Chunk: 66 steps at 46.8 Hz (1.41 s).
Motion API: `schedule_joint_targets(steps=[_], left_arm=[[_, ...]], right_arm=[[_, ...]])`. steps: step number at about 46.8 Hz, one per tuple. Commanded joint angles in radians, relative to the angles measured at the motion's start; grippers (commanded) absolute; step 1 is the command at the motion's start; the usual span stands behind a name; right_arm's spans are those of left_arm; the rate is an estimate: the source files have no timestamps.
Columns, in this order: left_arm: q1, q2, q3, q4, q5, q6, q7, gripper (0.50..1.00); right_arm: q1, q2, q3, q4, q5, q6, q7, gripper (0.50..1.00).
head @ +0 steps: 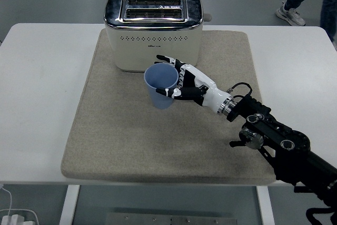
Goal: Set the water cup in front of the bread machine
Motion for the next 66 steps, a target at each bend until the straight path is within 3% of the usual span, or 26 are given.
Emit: schedule_joint_targets(steps=[1,24,49,57,66], left_arm=[[0.0,0.0,0.0,0.0,0.0,0.0,0.0,1.0],[0.0,0.0,0.0,0.001,0.0,0.0,0.0,1.0],[0.0,0.0,0.0,0.0,0.0,0.0,0.0,1.0],[0.0,0.0,0.0,0.0,0.0,0.0,0.0,1.0],[0.0,0.0,0.0,0.0,0.0,0.0,0.0,1.0]], right_arm=[[0.001,0.0,0.001,0.001,0.0,0.012,0.001,0.926],[0.017,0.0,0.05,0.002,0.065,0.046,0.003,0.926],[0.017,0.0,0.146,0.002,0.065,0.196,0.026,0.926],[0.026,-0.051,0.158,0.002,0.066,0.273,0.046,0.926],[0.04,-0.104,0.173,0.001,0.085,0.298,0.069,0.926]])
